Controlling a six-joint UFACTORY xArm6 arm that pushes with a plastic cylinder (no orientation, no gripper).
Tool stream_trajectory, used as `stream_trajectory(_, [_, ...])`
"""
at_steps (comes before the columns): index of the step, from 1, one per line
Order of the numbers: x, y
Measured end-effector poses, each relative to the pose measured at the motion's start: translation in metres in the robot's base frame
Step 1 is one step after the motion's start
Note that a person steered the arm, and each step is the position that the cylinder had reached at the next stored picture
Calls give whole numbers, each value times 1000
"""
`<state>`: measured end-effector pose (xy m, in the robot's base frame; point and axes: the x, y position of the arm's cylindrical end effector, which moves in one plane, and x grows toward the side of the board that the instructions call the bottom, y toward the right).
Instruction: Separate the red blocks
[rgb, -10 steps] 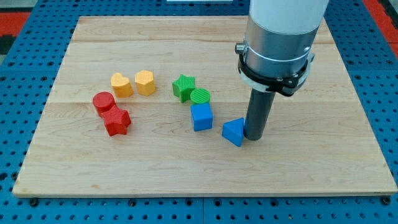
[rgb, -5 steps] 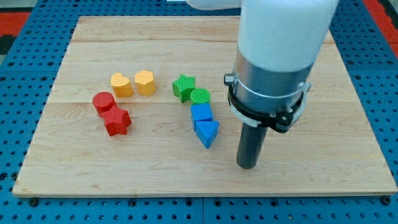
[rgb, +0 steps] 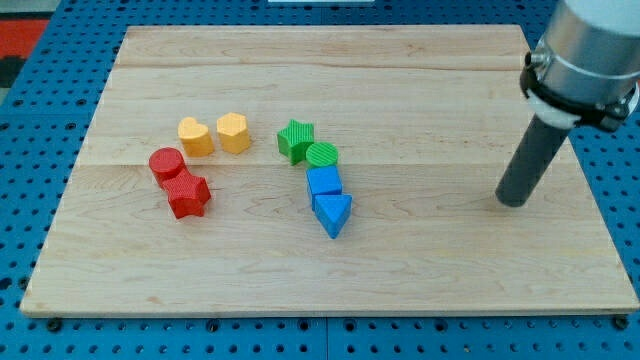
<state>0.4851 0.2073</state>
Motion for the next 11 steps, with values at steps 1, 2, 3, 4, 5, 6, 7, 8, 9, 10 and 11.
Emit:
stream_trajectory(1, [-26,7])
stream_trajectory(2, [-47,9])
stream_trajectory(3, [-65,10])
stream_trajectory(4, [-51,10])
stream_trajectory(5, [23,-5])
stream_trajectory(6, [110,-97])
stream_trajectory(7, [134,-175])
stream_trajectory(8, [131,-285])
stream_trajectory(9, [102,-402])
stream_trajectory(10, [60,-452])
stream_trajectory(11, [36,-415])
